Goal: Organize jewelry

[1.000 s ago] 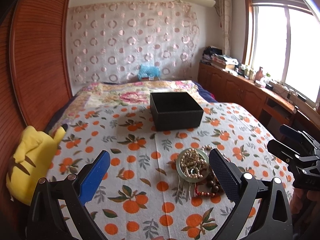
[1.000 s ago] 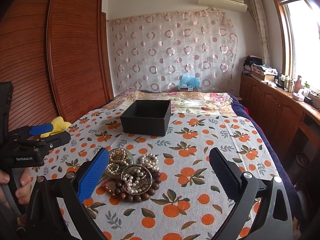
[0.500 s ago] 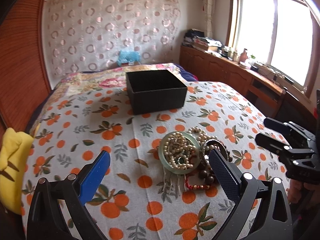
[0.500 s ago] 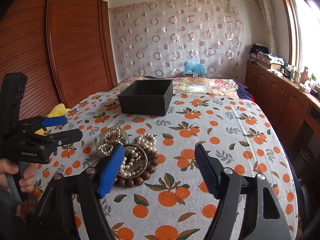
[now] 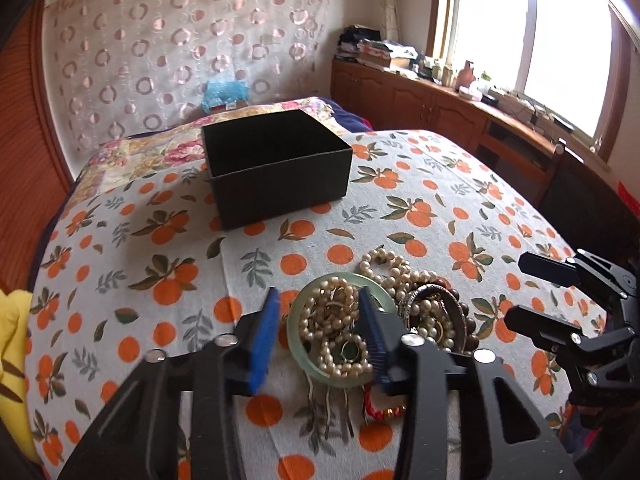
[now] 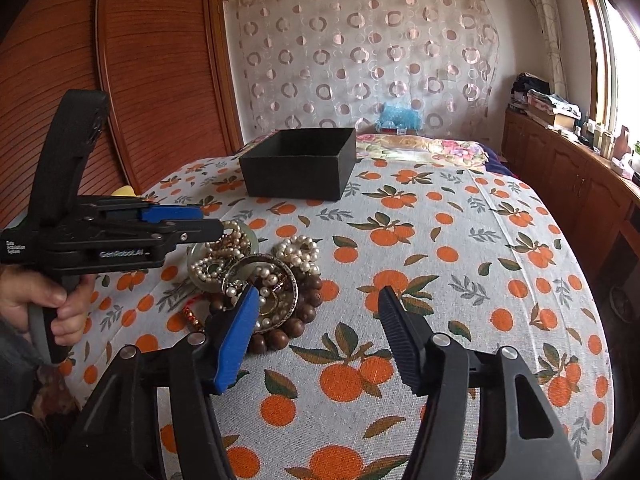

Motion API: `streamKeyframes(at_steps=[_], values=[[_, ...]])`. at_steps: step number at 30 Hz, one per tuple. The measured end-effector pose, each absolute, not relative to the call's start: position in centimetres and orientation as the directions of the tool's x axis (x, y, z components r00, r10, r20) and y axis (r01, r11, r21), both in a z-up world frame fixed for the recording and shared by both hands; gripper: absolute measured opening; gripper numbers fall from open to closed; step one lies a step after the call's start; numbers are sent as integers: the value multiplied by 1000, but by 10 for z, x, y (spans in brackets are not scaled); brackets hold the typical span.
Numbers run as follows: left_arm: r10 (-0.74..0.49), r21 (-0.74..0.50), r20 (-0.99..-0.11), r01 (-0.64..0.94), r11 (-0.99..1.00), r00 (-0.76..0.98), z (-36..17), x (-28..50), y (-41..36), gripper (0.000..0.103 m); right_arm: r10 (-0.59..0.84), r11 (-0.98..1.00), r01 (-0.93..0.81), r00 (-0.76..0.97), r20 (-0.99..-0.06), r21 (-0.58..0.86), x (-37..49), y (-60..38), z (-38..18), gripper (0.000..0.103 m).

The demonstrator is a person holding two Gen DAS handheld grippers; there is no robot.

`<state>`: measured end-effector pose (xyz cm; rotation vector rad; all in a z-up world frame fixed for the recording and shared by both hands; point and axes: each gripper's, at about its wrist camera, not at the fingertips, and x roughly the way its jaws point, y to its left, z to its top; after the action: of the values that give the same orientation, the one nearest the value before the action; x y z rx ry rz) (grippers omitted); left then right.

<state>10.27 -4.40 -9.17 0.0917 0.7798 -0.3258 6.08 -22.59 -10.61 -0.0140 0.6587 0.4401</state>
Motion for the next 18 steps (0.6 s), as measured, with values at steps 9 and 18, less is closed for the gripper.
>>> streamKeyframes(at_steps=[9, 18], values=[[-217, 5, -700, 309, 951, 680, -98, 111, -48, 16, 393, 906, -404, 696, -601, 124, 63, -227, -111, 64], [-231, -12, -652, 295, 955, 722, -80, 104, -36, 4, 397, 902, -414, 687, -608, 122, 63, -226, -114, 64]])
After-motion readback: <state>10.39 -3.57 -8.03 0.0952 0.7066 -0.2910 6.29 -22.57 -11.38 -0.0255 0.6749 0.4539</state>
